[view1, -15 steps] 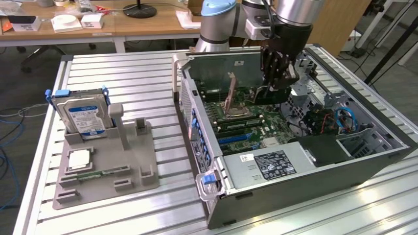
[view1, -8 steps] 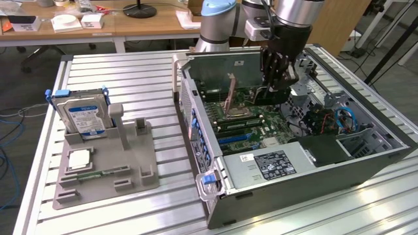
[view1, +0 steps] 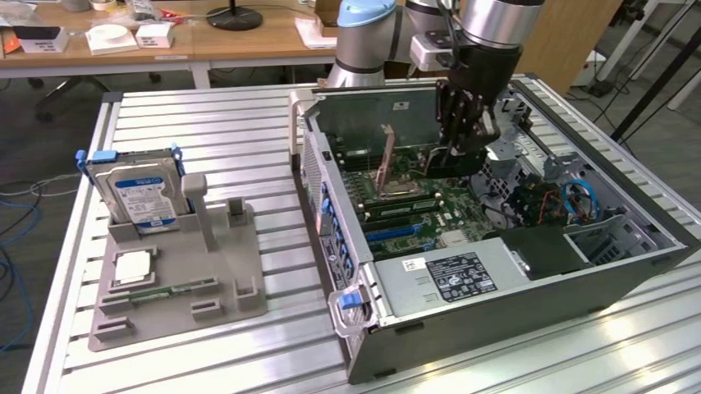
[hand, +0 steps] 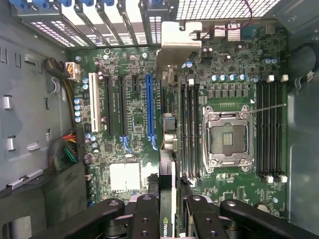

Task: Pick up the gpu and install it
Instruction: 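Insert the gpu into the slot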

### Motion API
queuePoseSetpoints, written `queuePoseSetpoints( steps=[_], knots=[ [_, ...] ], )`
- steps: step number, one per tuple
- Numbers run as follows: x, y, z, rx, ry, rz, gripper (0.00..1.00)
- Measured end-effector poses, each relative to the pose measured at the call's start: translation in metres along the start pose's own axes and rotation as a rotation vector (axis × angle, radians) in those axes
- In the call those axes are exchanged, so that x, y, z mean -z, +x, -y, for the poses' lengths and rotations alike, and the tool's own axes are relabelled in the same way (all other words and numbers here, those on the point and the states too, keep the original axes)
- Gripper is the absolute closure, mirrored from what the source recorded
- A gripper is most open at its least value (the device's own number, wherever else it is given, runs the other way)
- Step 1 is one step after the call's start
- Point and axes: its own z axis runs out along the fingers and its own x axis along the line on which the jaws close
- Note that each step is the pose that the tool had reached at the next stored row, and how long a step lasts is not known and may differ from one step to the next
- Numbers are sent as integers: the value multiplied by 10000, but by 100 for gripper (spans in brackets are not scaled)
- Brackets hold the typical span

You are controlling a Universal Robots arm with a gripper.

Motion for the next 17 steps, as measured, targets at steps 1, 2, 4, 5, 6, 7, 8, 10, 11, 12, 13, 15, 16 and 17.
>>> queuePoseSetpoints(
  steps=[1,2,4,5,6,7,8,10,11,12,13,15,16,17],
  knots=[
    [-4,0,0,1,0,1,74],
    [-8,0,0,0,0,1,74],
    [-15,0,0,1,0,0,74],
    [-19,0,0,0,0,0,74],
    [-23,0,0,1,0,0,74],
    [-27,0,0,1,0,0,74],
    [-31,-1,0,1,0,0,74],
    [-38,-1,0,1,0,0,74],
    [-42,-1,0,0,0,0,74],
    [-46,-1,0,0,1,1,74],
    [-50,-1,0,0,0,0,74],
    [-56,-1,0,1,0,-1,74],
    [-59,-1,0,1,0,0,74],
    [-63,-1,0,0,1,0,74]
  ],
)
